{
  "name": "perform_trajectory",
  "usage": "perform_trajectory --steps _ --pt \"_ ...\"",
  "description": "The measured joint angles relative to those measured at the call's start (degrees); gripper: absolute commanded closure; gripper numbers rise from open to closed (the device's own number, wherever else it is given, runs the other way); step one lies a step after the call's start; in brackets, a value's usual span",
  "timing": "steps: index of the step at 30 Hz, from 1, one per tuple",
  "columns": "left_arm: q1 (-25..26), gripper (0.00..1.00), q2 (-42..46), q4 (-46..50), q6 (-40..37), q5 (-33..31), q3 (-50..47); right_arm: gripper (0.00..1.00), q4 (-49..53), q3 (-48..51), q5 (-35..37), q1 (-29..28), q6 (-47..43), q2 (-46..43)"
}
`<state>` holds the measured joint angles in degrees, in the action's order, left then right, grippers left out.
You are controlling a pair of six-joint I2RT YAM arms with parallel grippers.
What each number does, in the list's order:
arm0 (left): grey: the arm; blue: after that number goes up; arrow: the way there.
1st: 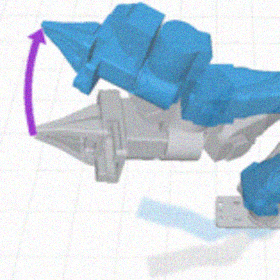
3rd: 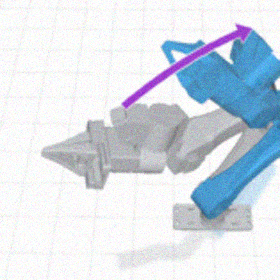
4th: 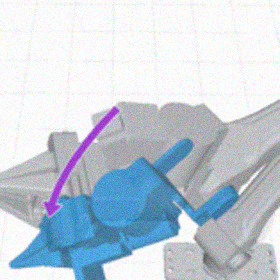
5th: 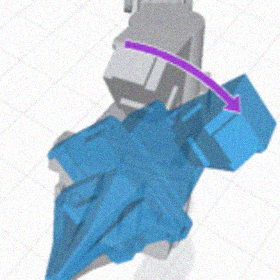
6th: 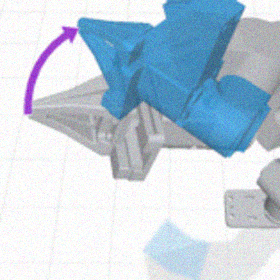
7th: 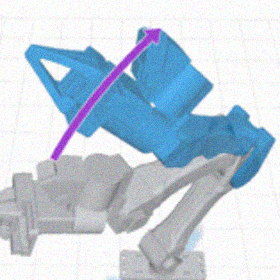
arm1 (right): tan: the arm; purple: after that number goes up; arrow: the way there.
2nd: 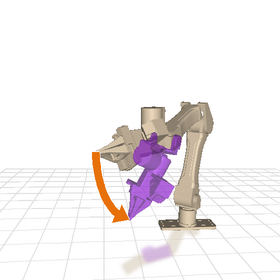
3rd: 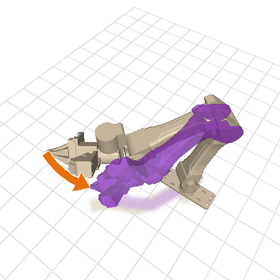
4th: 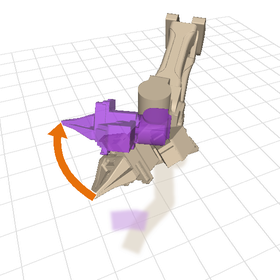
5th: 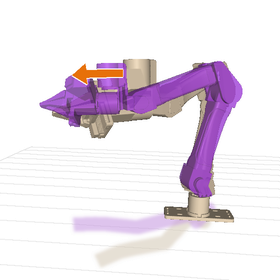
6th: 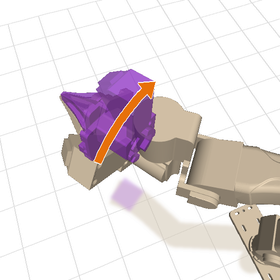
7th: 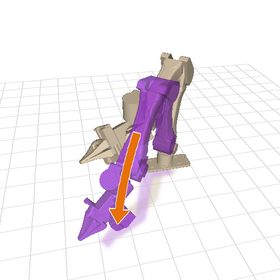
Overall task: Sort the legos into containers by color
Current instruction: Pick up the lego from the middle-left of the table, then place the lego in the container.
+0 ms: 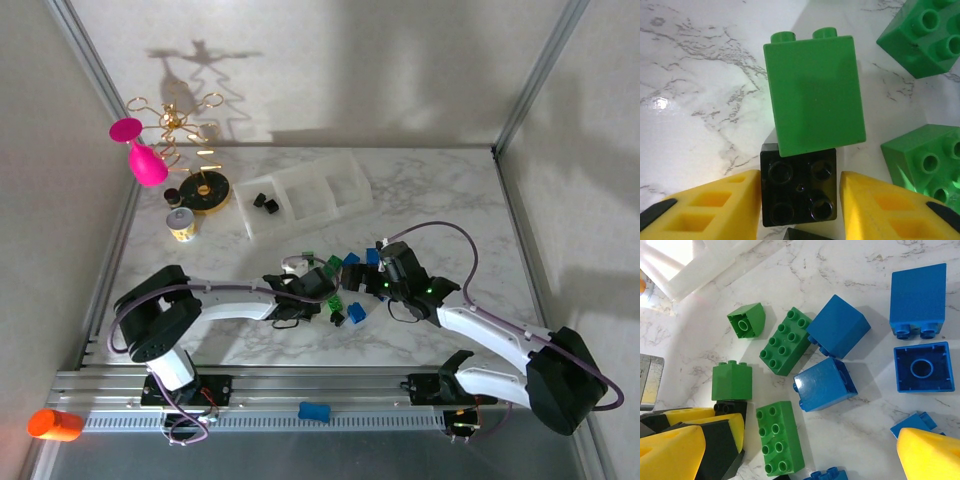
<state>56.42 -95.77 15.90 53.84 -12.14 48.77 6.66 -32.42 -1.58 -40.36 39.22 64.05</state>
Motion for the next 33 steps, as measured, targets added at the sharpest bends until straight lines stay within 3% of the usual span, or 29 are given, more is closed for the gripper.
perform_trajectory --steps 10,20,23,28,33 --pt "0.0 0.68 0.5 0.5 -0.7 -1.6 0.0 0.01 0.0 0.0 0.0 0.0 -0.2 0.0" --pt "-1.2 0.67 11.7 6.6 -3.8 -4.8 1.6 0.01 -2.1 -0.7 -1.6 0.0 -3.1 -1.0" --pt "-4.6 0.66 13.5 7.5 -6.1 -5.7 3.8 0.01 -3.7 -1.9 -2.4 0.0 -3.9 -0.8" --pt "-14.3 0.66 12.4 6.8 -11.5 -7.2 9.6 0.01 -8.7 -3.3 -3.2 0.0 -4.0 0.7" --pt "-22.6 0.66 2.9 4.4 -15.8 -8.1 21.2 0.01 -11.8 -4.6 -4.2 0.0 -3.8 3.5"
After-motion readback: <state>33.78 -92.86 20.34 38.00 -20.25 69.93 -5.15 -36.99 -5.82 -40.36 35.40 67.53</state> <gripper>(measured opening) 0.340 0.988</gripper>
